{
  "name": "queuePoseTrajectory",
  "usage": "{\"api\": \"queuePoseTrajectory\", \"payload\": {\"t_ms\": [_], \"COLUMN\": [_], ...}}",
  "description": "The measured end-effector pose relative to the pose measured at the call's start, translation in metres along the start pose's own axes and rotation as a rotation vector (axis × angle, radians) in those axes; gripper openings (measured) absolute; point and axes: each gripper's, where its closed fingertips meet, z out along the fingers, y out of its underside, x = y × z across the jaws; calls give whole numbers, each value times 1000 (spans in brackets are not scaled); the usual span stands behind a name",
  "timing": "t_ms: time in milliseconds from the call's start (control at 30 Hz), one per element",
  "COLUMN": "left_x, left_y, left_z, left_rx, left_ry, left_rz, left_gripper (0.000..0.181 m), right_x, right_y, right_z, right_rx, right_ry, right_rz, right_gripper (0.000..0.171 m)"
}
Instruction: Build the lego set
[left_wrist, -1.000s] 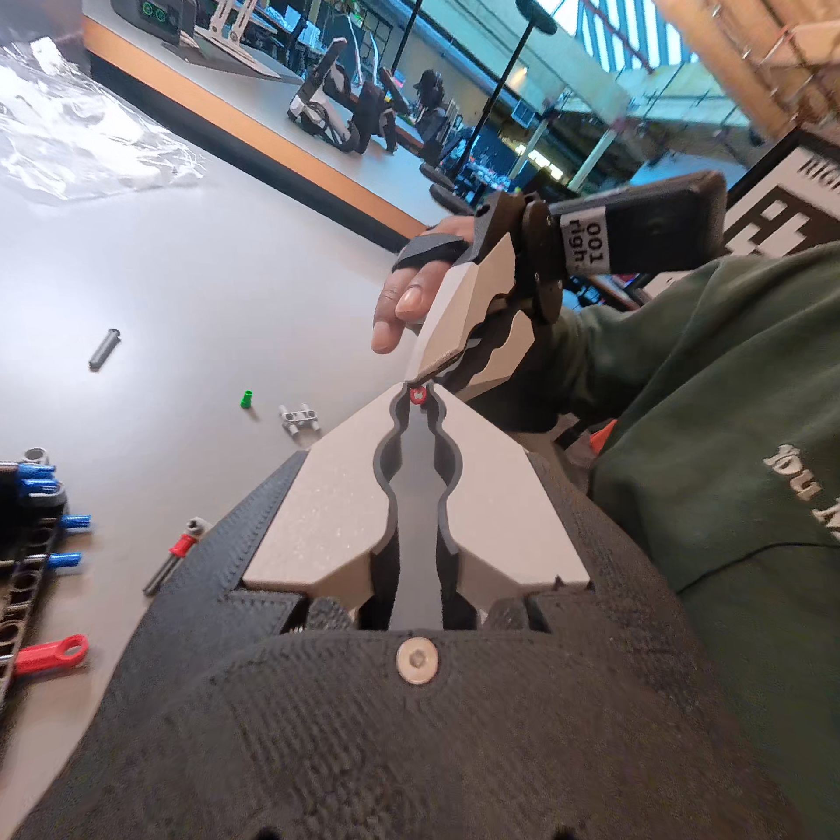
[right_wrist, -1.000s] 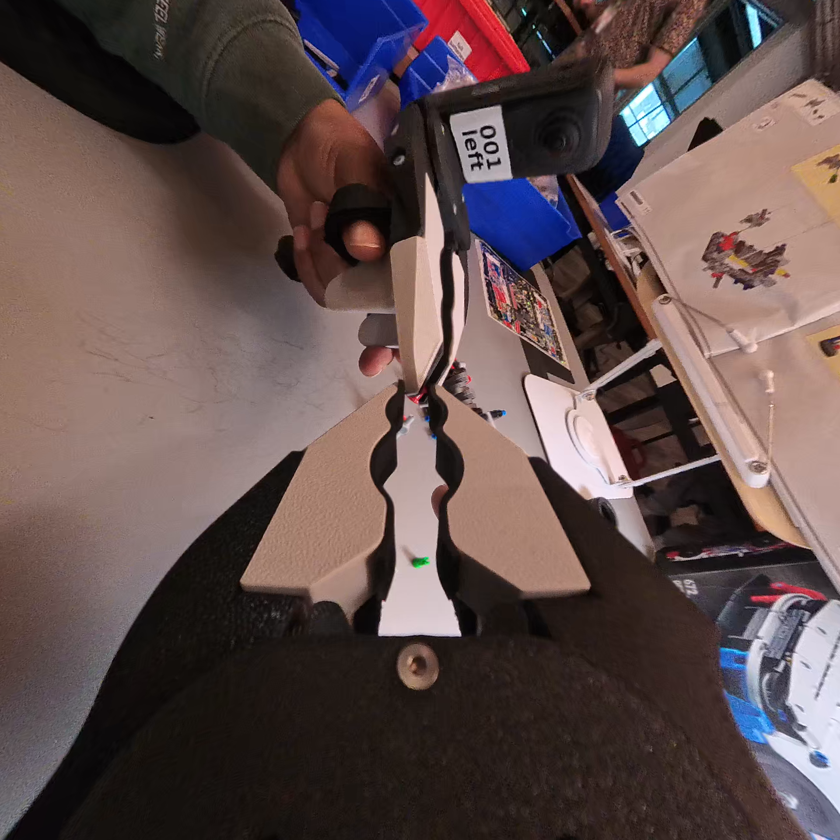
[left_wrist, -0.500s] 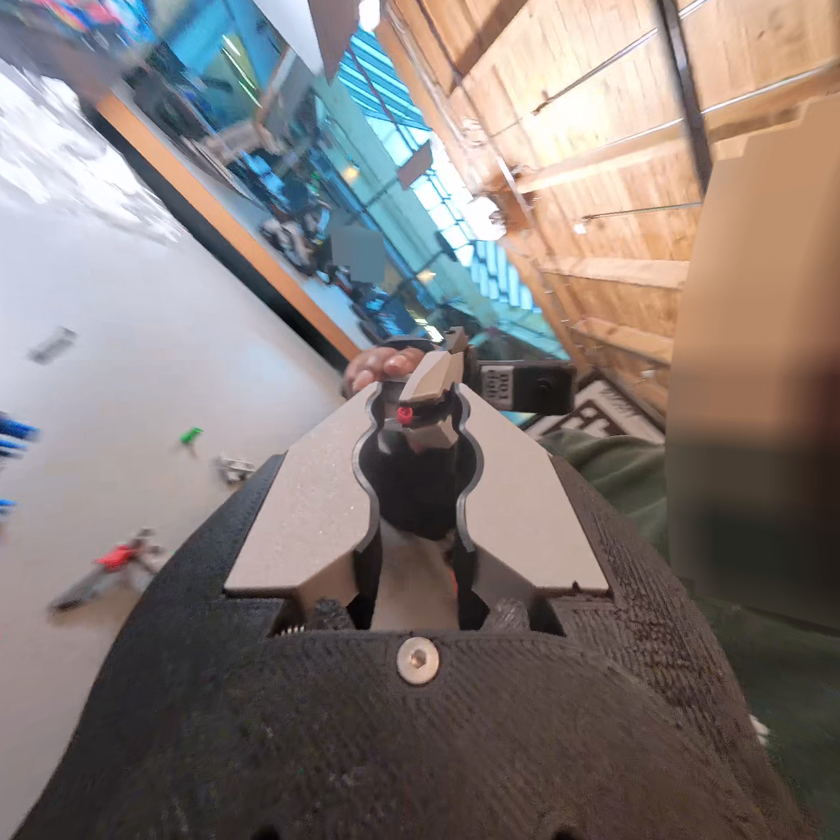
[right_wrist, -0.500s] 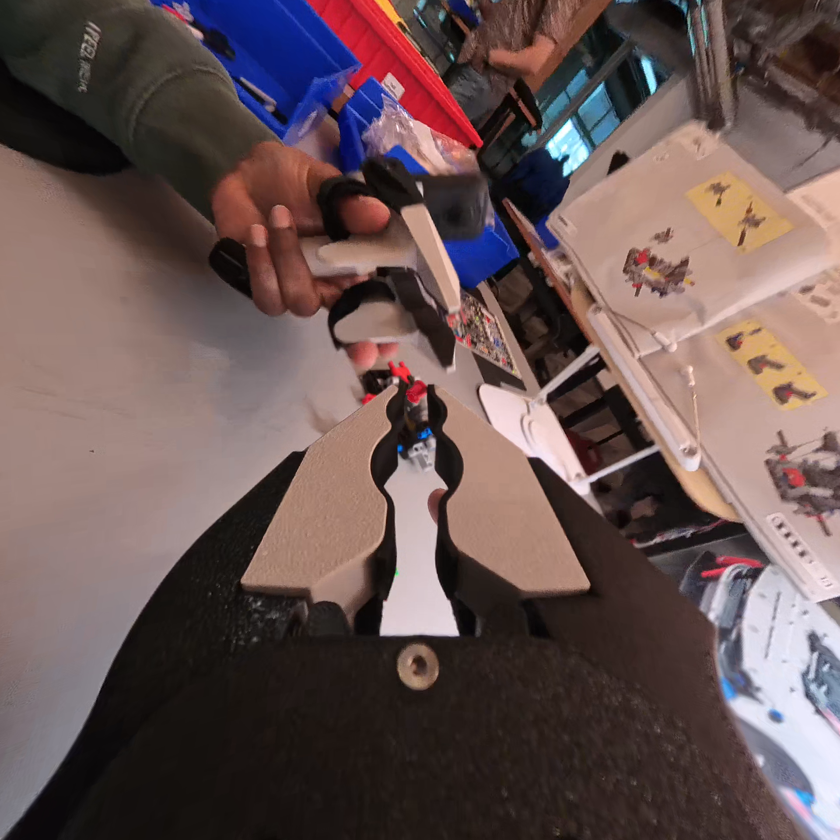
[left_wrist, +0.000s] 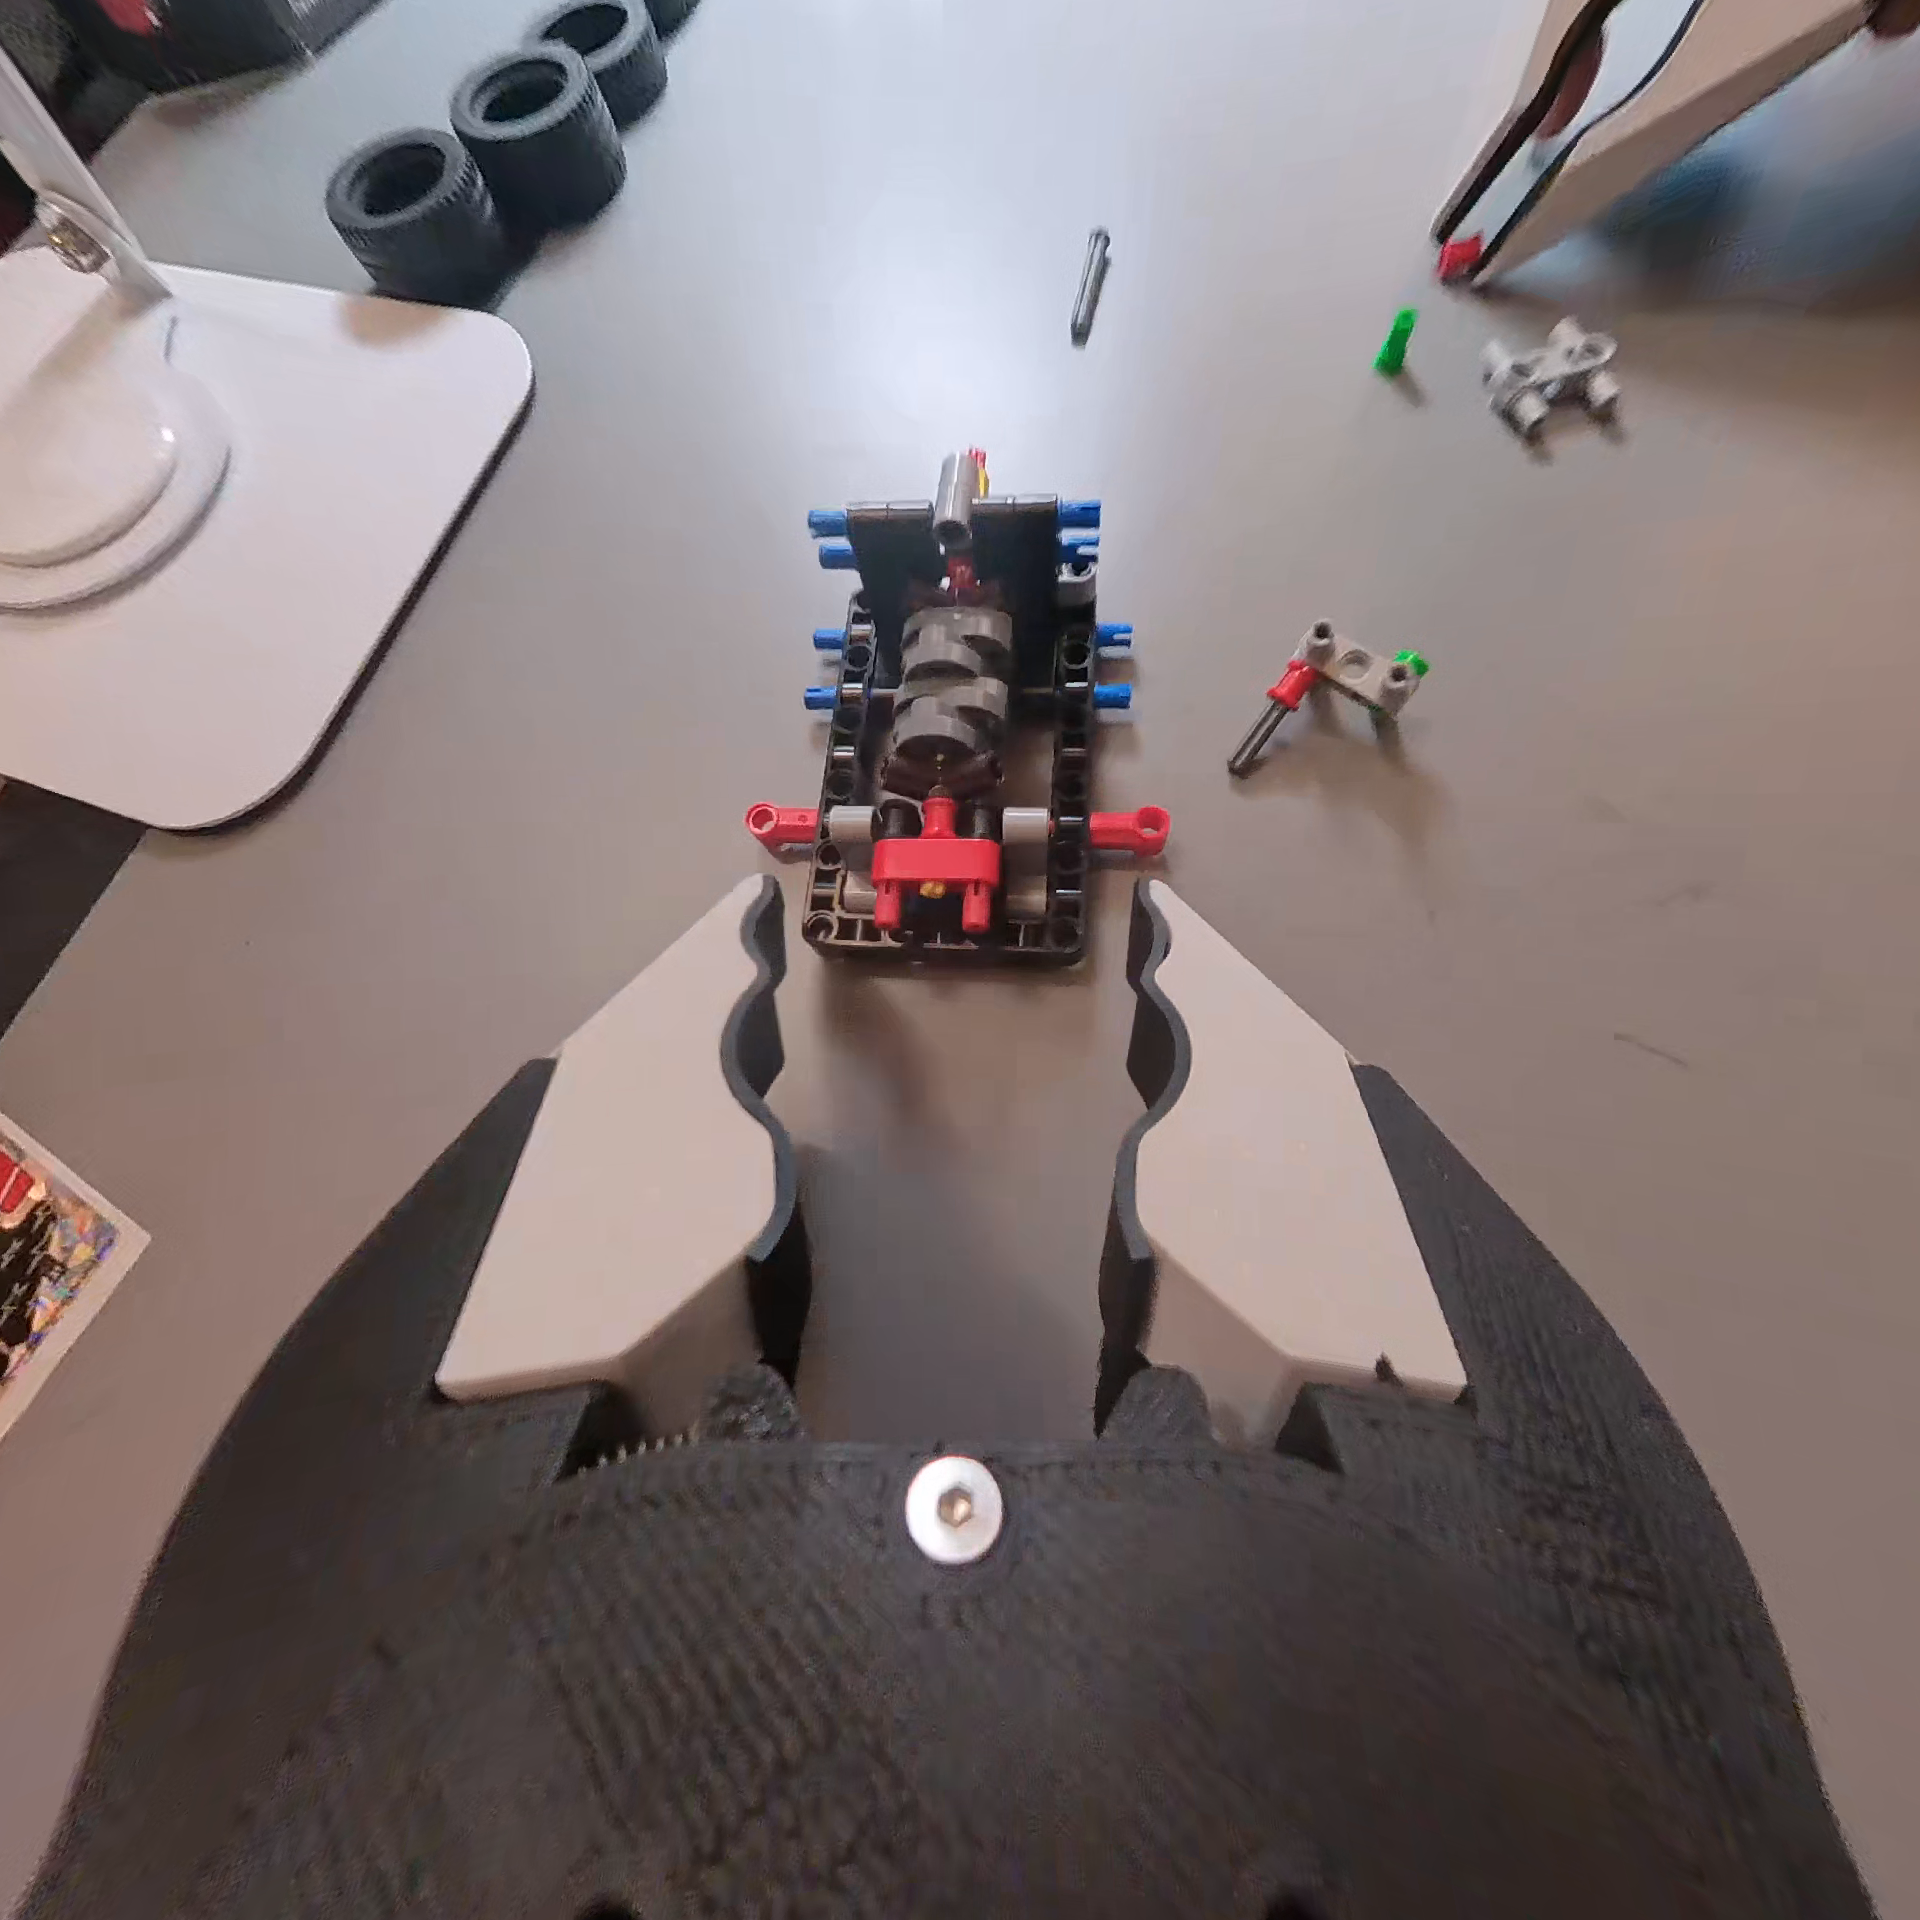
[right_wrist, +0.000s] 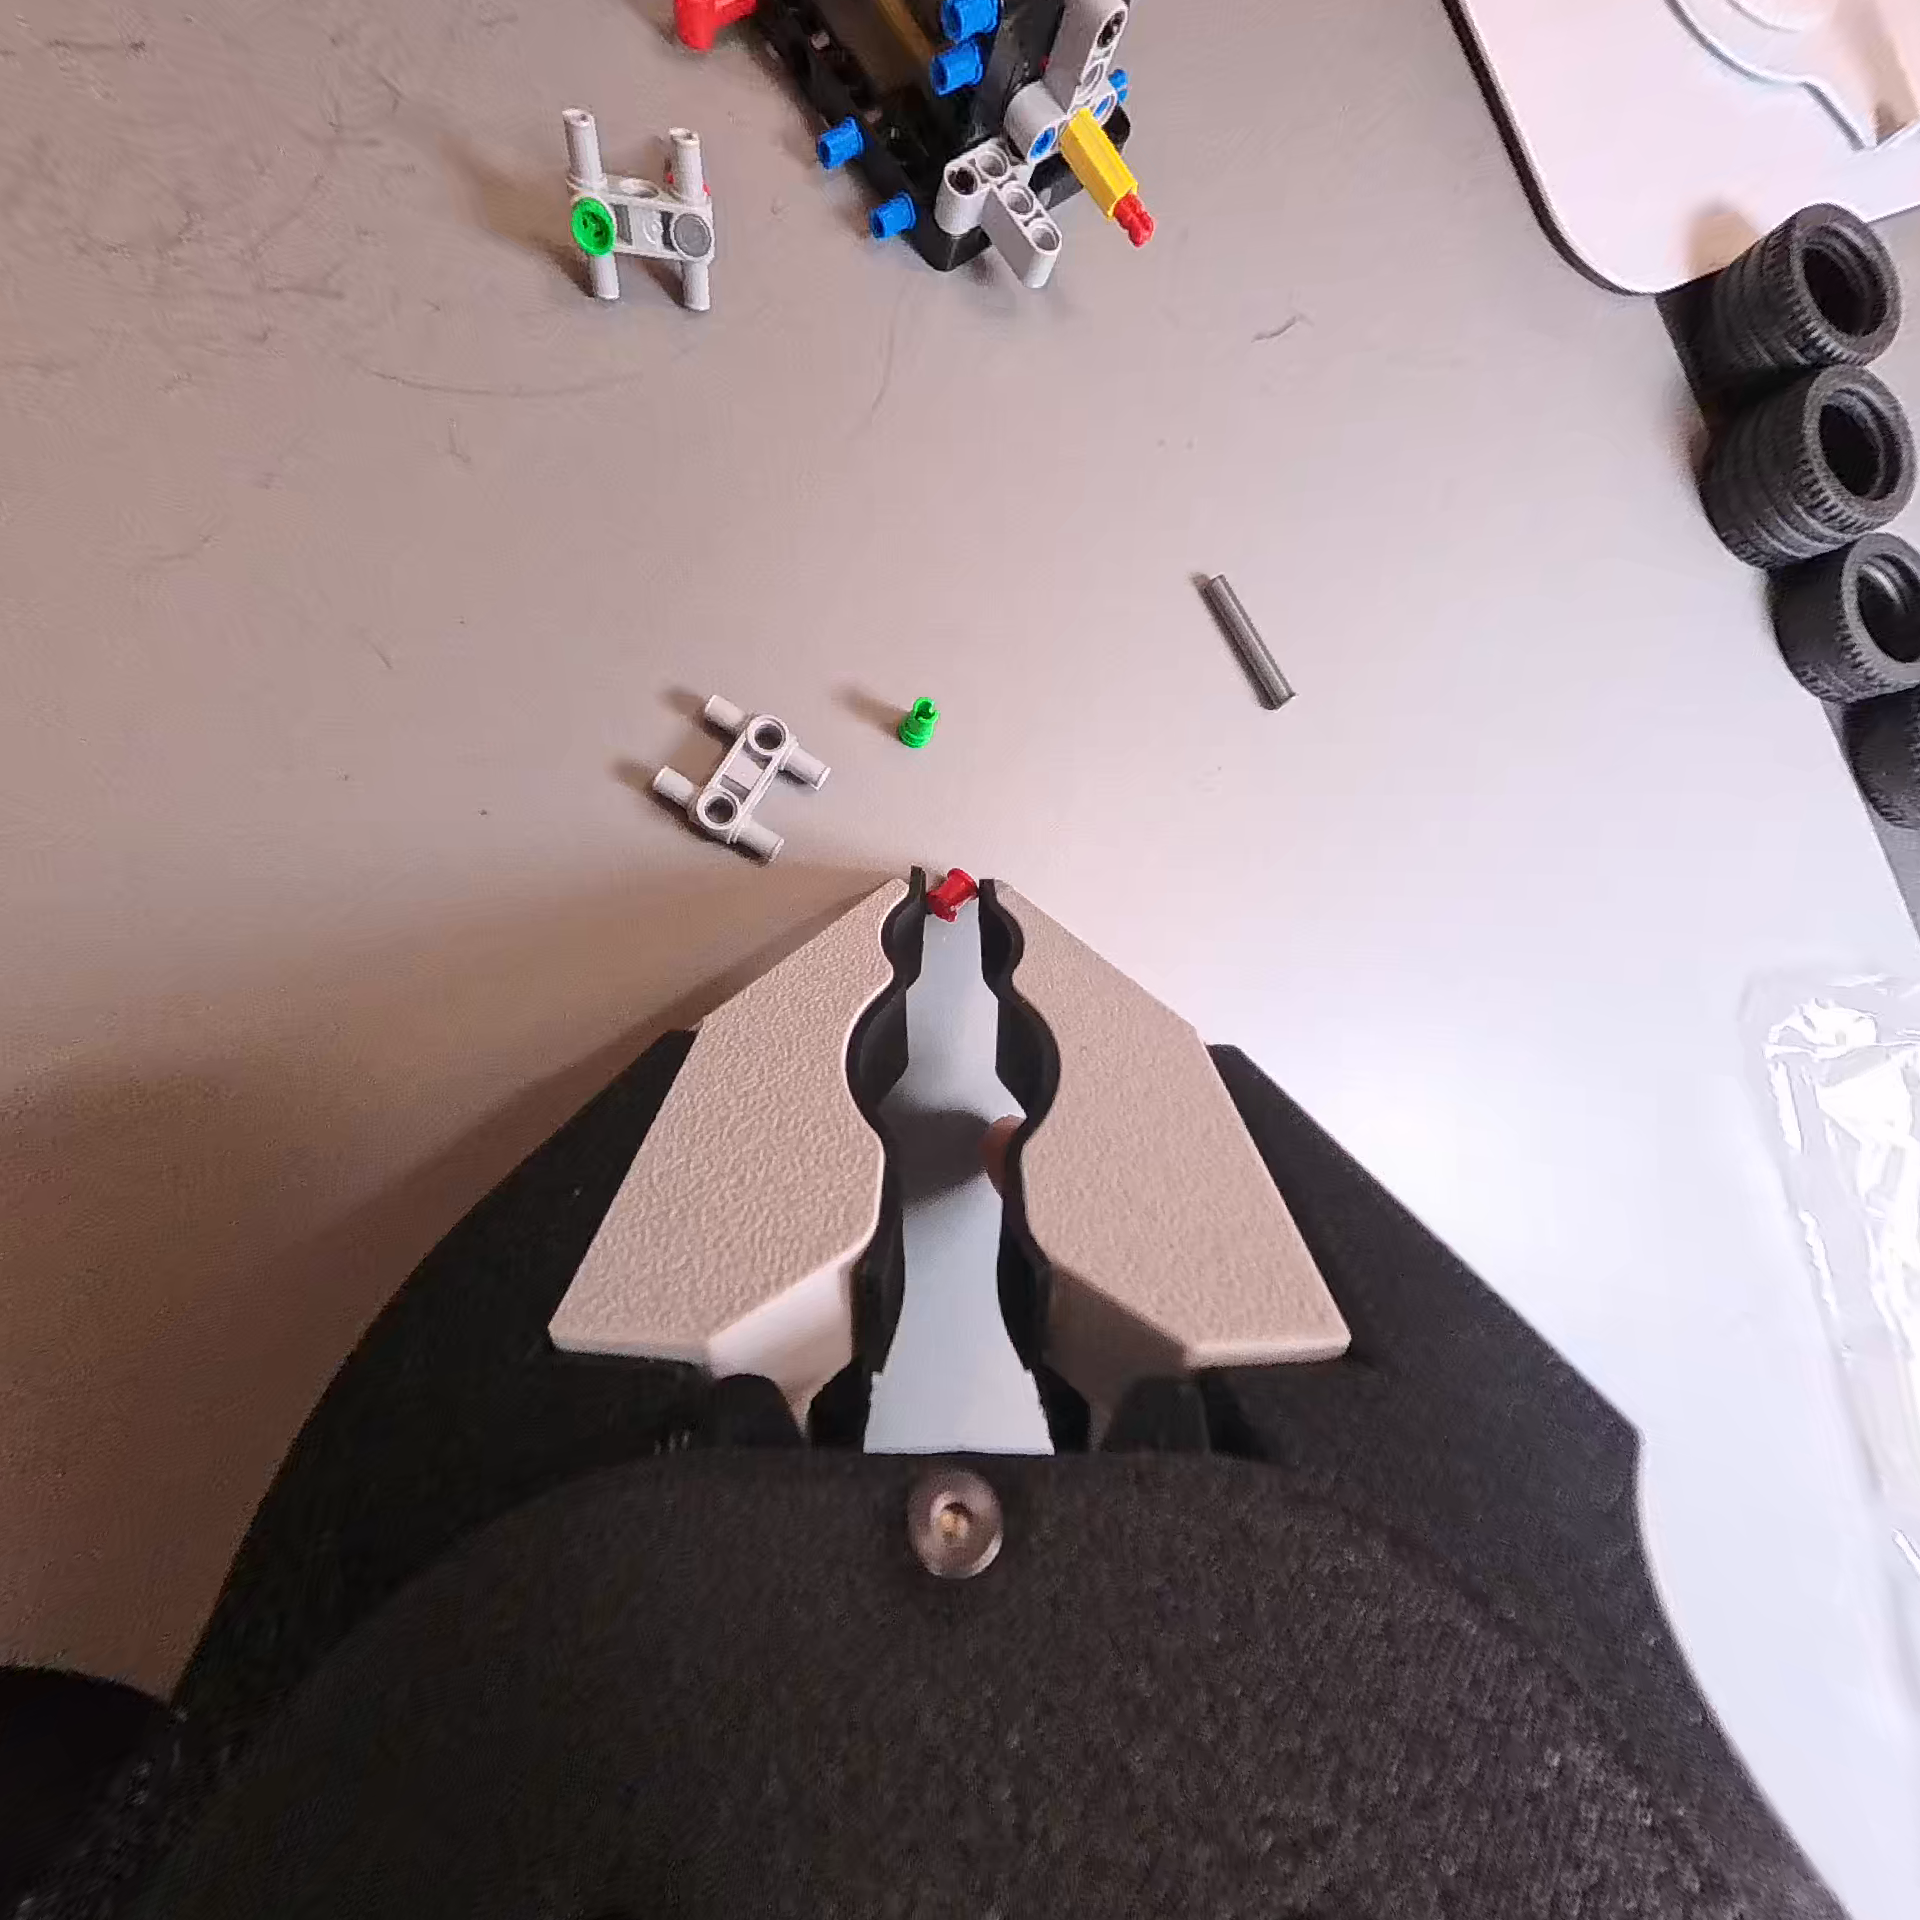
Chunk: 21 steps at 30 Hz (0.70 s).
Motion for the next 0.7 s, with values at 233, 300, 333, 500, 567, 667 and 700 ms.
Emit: {"api": "queuePoseTrajectory", "payload": {"t_ms": [233, 300, 333, 500, 567, 667, 700], "left_x": [4, 7, 9, 23, 32, 39, 39], "left_y": [5, 5, 5, 8, 8, 7, 5], "left_z": [8, 7, 6, -1, -6, -13, -16], "left_rx": [-48, -49, -50, -48, -44, -36, -19], "left_ry": [-12, -35, -42, -52, -24, 23, 29], "left_rz": [56, 71, 75, 85, 84, 57, 44], "left_gripper": [51, 48, 48, 43, 42, 43, 43], "right_x": [10, 7, 3, -21, -26, -27, -26], "right_y": [-25, -41, -47, -63, -64, -66, -66], "right_z": [-14, -20, -21, -13, -10, -10, -11], "right_rx": [130, 200, 223, 252, 251, 259, 266], "right_ry": [67, 80, 76, 53, 50, 59, 62], "right_rz": [13, -6, -13, -83, -104, -108, -104], "right_gripper": [13, 13, 13, 13, 13, 13, 13]}}
